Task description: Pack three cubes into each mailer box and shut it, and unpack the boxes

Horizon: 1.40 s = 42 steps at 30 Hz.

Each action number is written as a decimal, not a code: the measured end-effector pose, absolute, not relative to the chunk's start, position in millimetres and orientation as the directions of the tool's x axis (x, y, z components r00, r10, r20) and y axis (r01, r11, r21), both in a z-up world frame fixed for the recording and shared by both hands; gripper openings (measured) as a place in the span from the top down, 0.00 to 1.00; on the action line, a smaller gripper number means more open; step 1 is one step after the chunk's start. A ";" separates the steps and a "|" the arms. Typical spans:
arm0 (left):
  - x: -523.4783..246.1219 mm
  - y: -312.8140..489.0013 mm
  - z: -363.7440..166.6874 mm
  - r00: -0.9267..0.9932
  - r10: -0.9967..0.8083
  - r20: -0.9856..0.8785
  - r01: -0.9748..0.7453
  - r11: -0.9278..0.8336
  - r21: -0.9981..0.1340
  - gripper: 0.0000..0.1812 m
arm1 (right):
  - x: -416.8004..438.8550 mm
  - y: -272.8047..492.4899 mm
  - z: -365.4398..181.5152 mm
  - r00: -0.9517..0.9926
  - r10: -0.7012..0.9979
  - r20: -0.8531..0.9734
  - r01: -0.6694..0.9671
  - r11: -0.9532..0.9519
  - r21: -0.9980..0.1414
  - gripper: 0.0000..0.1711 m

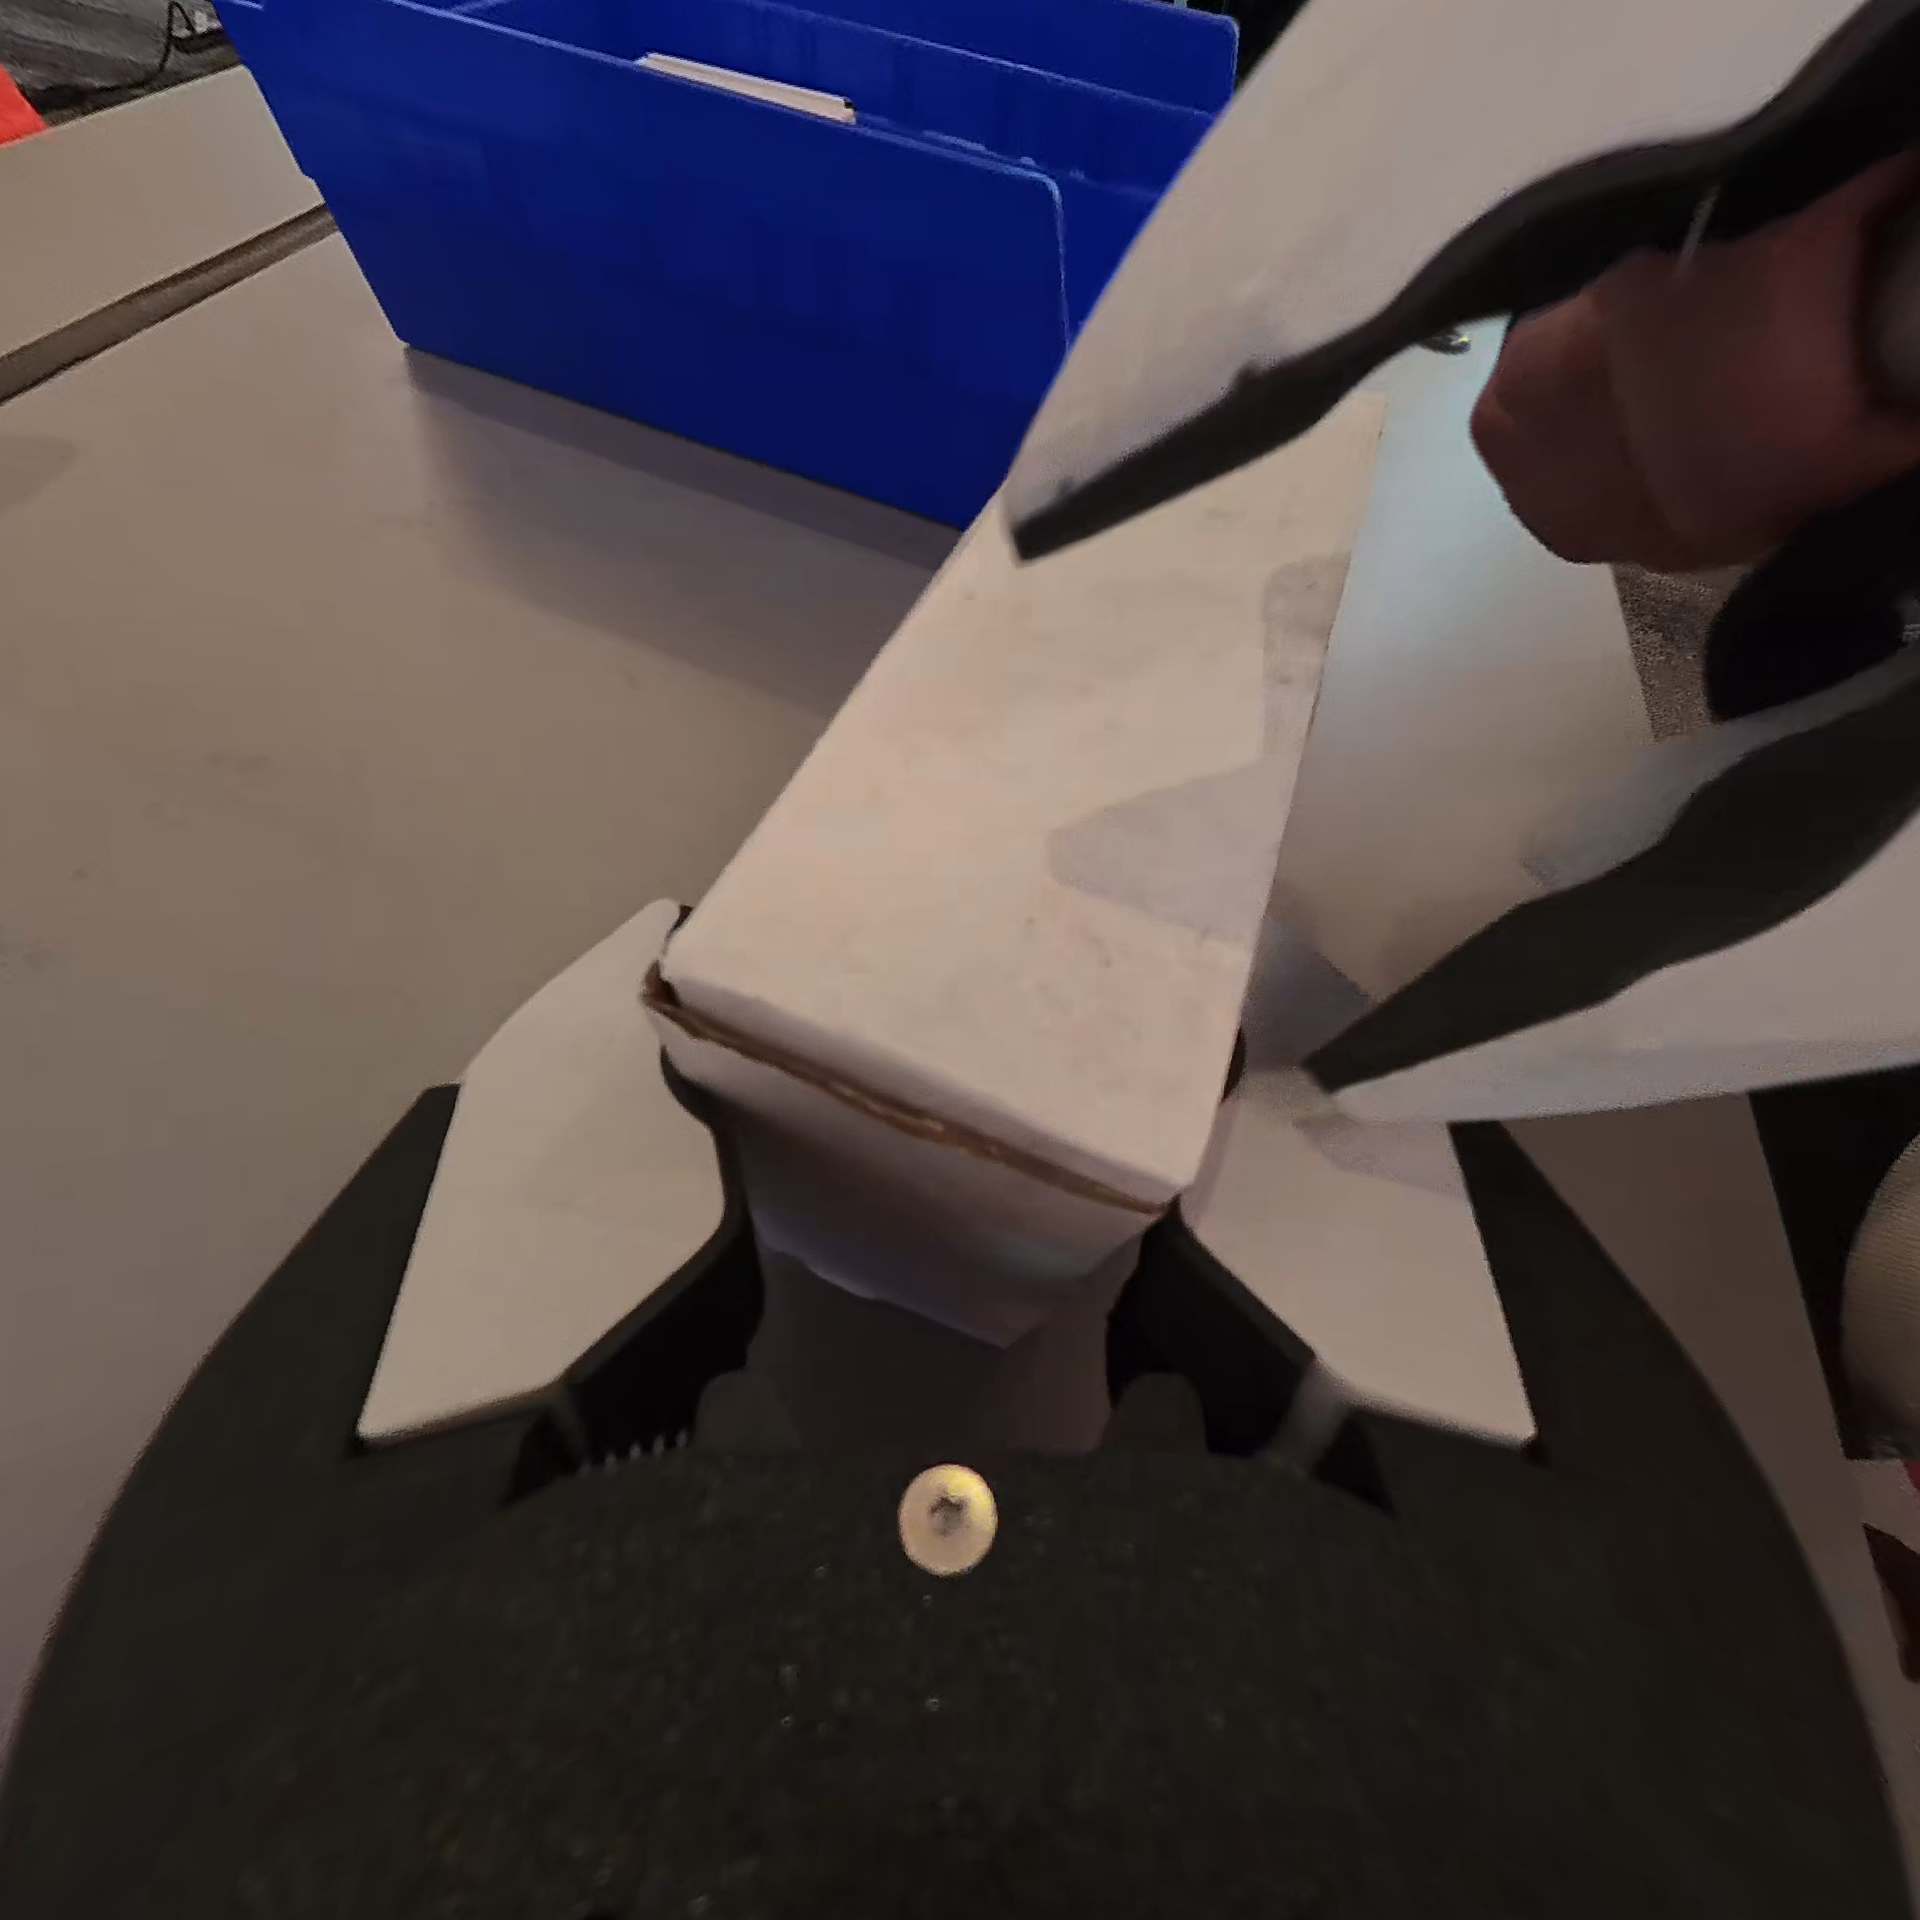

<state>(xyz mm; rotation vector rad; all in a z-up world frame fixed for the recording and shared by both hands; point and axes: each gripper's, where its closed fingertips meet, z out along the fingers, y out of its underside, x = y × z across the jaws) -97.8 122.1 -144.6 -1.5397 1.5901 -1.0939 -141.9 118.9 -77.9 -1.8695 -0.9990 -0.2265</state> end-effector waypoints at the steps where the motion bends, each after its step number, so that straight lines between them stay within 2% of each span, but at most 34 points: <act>1: -98.5 122.3 -144.8 -0.088 -0.992 0.093 -0.441 -0.045 -0.896 0.50 | -140.1 121.2 -81.4 0.638 0.548 0.541 0.731 -0.211 -0.649 0.71; 3: -99.7 122.3 -145.1 -0.089 -0.992 0.093 -0.443 -0.044 -0.895 0.50 | -133.3 123.9 -83.2 0.619 0.548 0.563 0.756 -0.223 -0.615 0.69; 9: -101.3 122.4 -145.9 -0.085 -0.993 0.080 -0.448 -0.034 -0.894 0.51 | -132.2 125.3 -74.3 0.609 0.587 0.533 0.757 -0.229 -0.612 0.70; 14: -101.4 124.4 -146.2 -0.060 -0.996 0.072 -0.447 -0.037 -0.894 0.52 | -132.0 127.8 -69.7 0.583 0.551 0.597 0.793 -0.225 -0.567 0.70; 16: -100.9 124.5 -146.3 -0.052 -0.996 0.072 -0.447 -0.041 -0.894 0.52 | -137.1 125.6 -73.3 0.551 0.530 0.645 0.821 -0.205 -0.533 0.74; 18: -99.5 125.2 -146.3 -0.032 -0.997 0.072 -0.447 -0.050 -0.893 0.52 | -145.7 122.9 -81.6 0.502 0.525 0.688 0.854 -0.174 -0.490 0.88; 19: -99.4 126.0 -146.2 -0.027 -0.997 0.074 -0.446 -0.054 -0.893 0.52 | -146.7 123.4 -81.9 0.477 0.501 0.722 0.871 -0.158 -0.465 0.91; 20: -99.7 126.1 -146.1 -0.030 -0.997 0.076 -0.445 -0.055 -0.894 0.52 | -144.3 125.8 -77.2 0.465 0.451 0.762 0.881 -0.147 -0.450 0.86; 22: -100.4 125.1 -146.8 -0.041 -0.997 0.060 -0.449 -0.035 -0.893 0.52 | -136.9 128.9 -67.4 0.484 0.378 0.789 0.874 -0.161 -0.459 0.71; 24: -100.7 123.0 -147.2 -0.052 -0.997 0.050 -0.451 -0.021 -0.892 0.52 | -131.1 128.1 -64.9 0.505 0.375 0.778 0.862 -0.178 -0.474 0.65; 42: -102.5 120.8 -149.2 -0.085 -0.996 0.021 -0.458 0.020 -0.889 0.53 | -74.6 110.3 -59.7 0.358 0.301 0.884 0.930 -0.204 -0.307 0.63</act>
